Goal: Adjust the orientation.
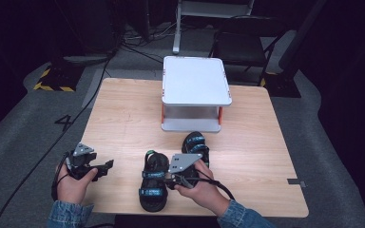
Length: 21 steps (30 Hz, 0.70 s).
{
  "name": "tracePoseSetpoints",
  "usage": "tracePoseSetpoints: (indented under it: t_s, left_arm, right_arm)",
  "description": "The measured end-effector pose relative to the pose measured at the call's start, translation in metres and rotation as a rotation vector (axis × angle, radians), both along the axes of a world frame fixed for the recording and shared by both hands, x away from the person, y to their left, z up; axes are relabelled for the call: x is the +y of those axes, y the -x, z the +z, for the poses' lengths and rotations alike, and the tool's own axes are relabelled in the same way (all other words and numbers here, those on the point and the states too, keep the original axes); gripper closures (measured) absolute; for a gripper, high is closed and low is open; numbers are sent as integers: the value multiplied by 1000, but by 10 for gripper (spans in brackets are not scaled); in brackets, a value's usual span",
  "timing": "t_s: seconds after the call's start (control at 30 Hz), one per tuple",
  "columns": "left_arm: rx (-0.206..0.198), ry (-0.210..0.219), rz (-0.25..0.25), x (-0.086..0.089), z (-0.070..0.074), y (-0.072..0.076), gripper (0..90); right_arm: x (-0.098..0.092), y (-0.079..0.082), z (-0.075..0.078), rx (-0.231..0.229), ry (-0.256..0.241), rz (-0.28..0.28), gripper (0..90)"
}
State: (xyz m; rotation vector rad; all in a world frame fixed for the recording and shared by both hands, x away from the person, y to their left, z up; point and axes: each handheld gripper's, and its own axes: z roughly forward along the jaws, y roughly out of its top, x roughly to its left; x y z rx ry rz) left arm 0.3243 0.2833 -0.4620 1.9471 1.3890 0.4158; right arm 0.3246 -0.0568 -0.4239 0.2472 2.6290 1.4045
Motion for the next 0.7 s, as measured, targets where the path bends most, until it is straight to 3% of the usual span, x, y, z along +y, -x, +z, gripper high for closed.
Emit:
tracePoseSetpoints:
  t_s: [0.17,0.4,0.53,0.7]
  left_arm:
    - [6,3,-19,-6,0,-6,249]
    - [0,-1,-38,-14,0,-16,248]
    - [2,0,-52,-20,0,-22,248]
    - [-3,1,-70,-26,0,-30,247]
  right_arm:
    - [-35,-5,25,-37,-64,-92,671]
    - [-104,-18,49,-67,-113,-293,669]
    - [-145,-25,52,-64,-113,-438,669]
    - [-179,-34,44,-40,-93,-586,665]
